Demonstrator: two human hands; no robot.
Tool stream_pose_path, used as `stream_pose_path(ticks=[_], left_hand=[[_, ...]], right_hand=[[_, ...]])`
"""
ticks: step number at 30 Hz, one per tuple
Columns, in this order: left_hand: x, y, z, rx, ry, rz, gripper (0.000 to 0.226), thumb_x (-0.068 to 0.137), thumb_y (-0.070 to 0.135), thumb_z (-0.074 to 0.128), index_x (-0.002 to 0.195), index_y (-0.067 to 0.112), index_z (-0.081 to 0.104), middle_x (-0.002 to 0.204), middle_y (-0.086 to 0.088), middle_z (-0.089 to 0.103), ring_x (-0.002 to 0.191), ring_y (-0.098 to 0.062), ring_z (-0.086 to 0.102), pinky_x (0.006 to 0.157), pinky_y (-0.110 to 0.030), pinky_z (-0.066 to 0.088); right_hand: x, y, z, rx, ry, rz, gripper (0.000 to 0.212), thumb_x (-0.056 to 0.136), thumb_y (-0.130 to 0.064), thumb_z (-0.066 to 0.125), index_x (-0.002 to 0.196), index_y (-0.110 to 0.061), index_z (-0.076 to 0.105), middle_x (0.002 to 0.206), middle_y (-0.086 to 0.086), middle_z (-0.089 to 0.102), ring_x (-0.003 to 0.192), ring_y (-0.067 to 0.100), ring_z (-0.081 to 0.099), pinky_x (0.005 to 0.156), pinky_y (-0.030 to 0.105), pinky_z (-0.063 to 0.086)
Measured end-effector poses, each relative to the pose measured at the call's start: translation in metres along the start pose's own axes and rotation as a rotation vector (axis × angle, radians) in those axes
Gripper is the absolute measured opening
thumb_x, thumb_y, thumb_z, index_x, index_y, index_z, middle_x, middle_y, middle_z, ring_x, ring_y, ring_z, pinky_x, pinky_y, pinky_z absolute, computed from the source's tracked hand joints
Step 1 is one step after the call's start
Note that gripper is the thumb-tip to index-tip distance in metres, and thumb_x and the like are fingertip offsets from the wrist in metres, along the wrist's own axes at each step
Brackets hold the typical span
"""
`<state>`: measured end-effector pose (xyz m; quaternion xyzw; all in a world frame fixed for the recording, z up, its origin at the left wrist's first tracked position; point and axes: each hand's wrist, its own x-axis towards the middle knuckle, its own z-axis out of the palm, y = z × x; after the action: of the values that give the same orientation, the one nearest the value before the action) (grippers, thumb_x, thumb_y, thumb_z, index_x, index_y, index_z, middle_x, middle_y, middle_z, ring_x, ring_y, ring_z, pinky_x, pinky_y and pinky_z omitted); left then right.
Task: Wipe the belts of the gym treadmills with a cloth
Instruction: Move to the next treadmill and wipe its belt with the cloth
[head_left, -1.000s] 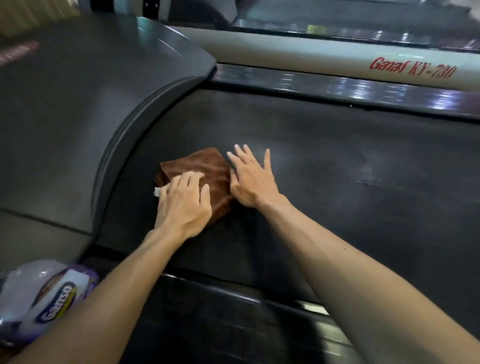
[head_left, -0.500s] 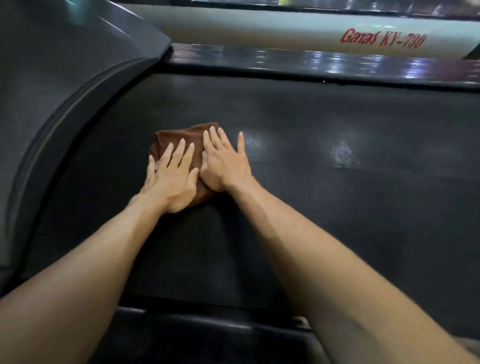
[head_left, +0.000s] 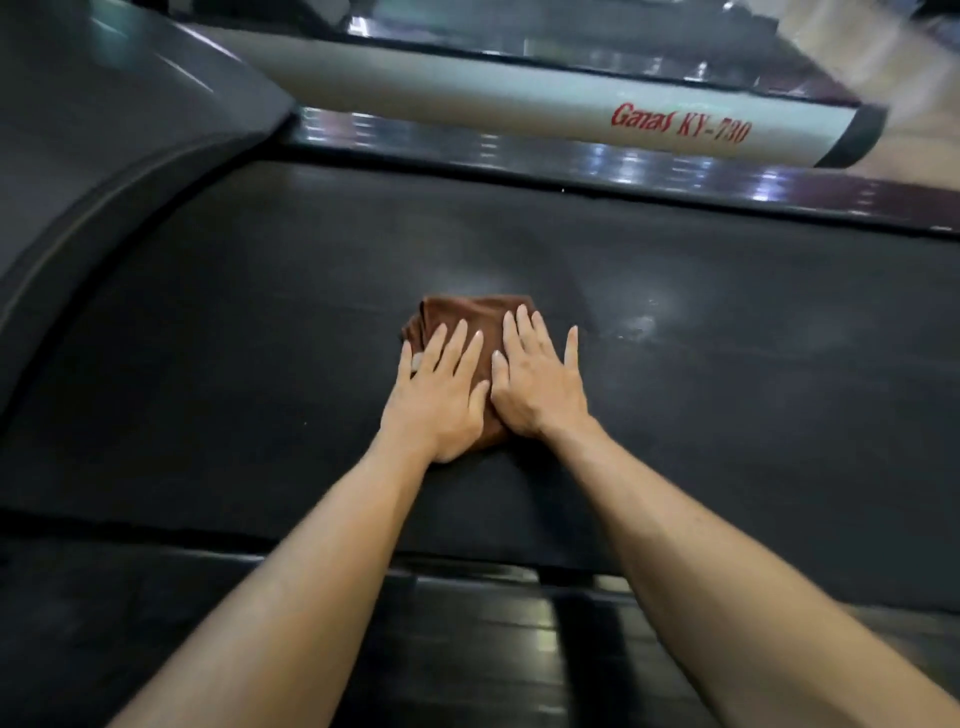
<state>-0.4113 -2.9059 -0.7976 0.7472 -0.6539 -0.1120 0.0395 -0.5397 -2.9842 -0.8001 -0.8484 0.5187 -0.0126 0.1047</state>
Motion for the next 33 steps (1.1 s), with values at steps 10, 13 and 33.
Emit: stream_pose_path(ticks=[10,13,33], left_hand=[[-0.111,0.086,-0.002,0.181,-0.155,-0.04,0.063,0.108,0.053,0.012,0.162,0.033,-0.013,0.17,0.005,-0.02,0.157,-0.019,-0.015,0.125,-0.058,-0.004],[-0.108,0.085,-0.001,0.163,-0.19,-0.032,0.062,0.108,0.053,0.011,0.16,0.034,-0.017,0.169,0.006,-0.024,0.157,-0.019,-0.018,0.124,-0.059,-0.006],[-0.035,0.235,0.041,0.074,-0.078,0.278,0.063,0.108,0.051,0.017,0.164,0.031,-0.006,0.171,0.005,-0.014,0.158,-0.017,-0.014,0.126,-0.053,-0.01]], right_hand=[[-0.141,0.033,-0.009,0.034,-0.027,0.055,0.062,0.111,-0.038,0.015,0.167,-0.018,-0.002,0.174,0.0,-0.01,0.159,0.015,-0.014,0.125,0.057,-0.014],[-0.141,0.033,-0.01,0.039,-0.037,0.062,0.062,0.111,-0.037,0.014,0.166,-0.017,-0.003,0.174,0.001,-0.01,0.16,0.016,-0.013,0.125,0.058,-0.014],[-0.17,0.211,-0.039,0.022,0.022,0.286,0.062,0.11,-0.036,0.016,0.167,-0.018,-0.002,0.175,-0.003,-0.007,0.16,0.016,-0.01,0.124,0.061,-0.016]])
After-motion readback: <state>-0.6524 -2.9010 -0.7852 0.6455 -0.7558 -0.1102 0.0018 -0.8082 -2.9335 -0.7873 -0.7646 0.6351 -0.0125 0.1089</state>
